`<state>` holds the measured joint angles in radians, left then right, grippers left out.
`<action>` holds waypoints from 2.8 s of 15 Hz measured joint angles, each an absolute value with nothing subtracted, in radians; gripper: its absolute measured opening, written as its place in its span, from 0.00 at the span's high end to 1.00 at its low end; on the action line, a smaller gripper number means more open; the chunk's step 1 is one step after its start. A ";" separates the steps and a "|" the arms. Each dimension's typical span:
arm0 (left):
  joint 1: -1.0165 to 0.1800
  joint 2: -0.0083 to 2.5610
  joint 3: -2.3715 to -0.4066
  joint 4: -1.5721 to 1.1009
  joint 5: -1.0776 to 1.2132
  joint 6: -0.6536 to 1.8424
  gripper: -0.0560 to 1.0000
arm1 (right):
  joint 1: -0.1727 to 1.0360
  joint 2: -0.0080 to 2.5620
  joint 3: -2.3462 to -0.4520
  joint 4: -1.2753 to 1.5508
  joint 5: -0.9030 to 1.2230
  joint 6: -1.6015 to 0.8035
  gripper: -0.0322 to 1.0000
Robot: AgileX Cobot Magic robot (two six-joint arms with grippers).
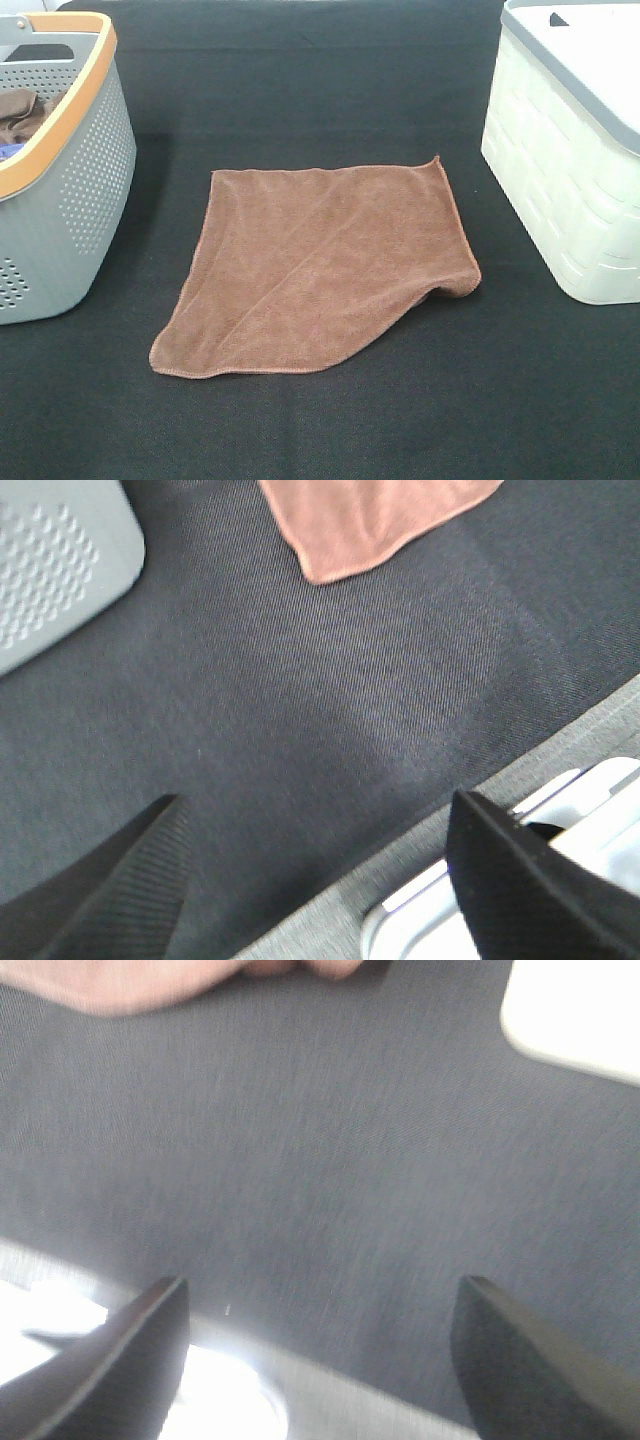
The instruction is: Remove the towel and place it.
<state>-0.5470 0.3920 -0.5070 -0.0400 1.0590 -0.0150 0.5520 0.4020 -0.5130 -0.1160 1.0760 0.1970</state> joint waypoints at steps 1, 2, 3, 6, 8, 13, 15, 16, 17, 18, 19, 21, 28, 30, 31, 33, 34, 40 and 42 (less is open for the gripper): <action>-0.547 0.392 -0.507 -0.040 1.059 -0.015 0.30 | 0.552 0.402 -0.513 -0.116 1.076 0.197 0.29; -0.547 0.382 -0.505 -0.048 1.054 0.008 0.30 | 0.552 0.387 -0.513 -0.120 1.076 0.197 0.29; -0.547 0.382 -0.502 -0.059 1.054 0.026 0.30 | 0.552 0.381 -0.513 -0.121 1.076 0.197 0.29; -0.547 0.382 -0.502 -0.065 1.052 0.051 0.30 | 0.552 0.374 -0.513 -0.122 1.076 0.190 0.29; -0.547 0.382 -0.502 -0.065 1.052 0.053 0.30 | 0.552 0.374 -0.513 -0.122 1.076 0.188 0.29; -0.547 0.382 -0.502 -0.066 1.052 0.053 0.30 | 0.552 0.374 -0.513 -0.123 1.076 0.188 0.29; -0.547 0.382 -0.502 -0.066 1.052 0.053 0.30 | 0.552 0.374 -0.513 -0.123 1.076 0.188 0.29; -0.547 0.382 -0.502 -0.066 1.052 0.054 0.30 | 0.552 0.374 -0.513 -0.123 1.076 0.188 0.29; -0.547 0.382 -0.502 -0.066 1.052 0.054 0.30 | 0.552 0.374 -0.513 -0.123 1.076 0.188 0.29; -0.547 0.382 -0.502 -0.066 1.052 0.054 0.30 | 0.552 0.374 -0.513 -0.123 1.076 0.188 0.29; -0.547 0.378 -0.502 -0.066 1.052 0.054 0.30 | 0.552 0.374 -0.513 -0.123 1.076 0.188 0.29; -0.496 0.349 -0.502 -0.068 1.052 0.054 0.30 | 0.542 0.373 -0.513 -0.122 1.076 0.188 0.29; 0.005 0.118 -0.502 -0.068 1.052 0.054 0.30 | 0.121 0.211 -0.512 -0.122 1.073 0.188 0.29; 0.059 0.053 -0.502 -0.068 1.052 0.054 0.30 | 0.029 0.111 -0.508 -0.122 1.073 0.187 0.29; 0.060 0.033 -0.502 -0.068 1.052 0.054 0.30 | 0.018 0.076 -0.508 -0.122 1.073 0.187 0.29; 0.060 0.016 -0.502 -0.068 1.052 0.054 0.30 | 0.016 0.029 -0.508 -0.120 1.073 0.187 0.29; 0.060 0.004 -0.502 -0.068 1.052 0.054 0.30 | 0.016 0.003 -0.508 -0.120 1.073 0.187 0.29; 0.060 -0.005 -0.502 -0.069 1.052 0.055 0.30 | 0.016 -0.007 -0.508 -0.114 1.073 0.187 0.29; 0.060 -0.005 -0.502 -0.069 1.052 0.056 0.30 | 0.016 -0.007 -0.508 -0.113 1.073 0.187 0.29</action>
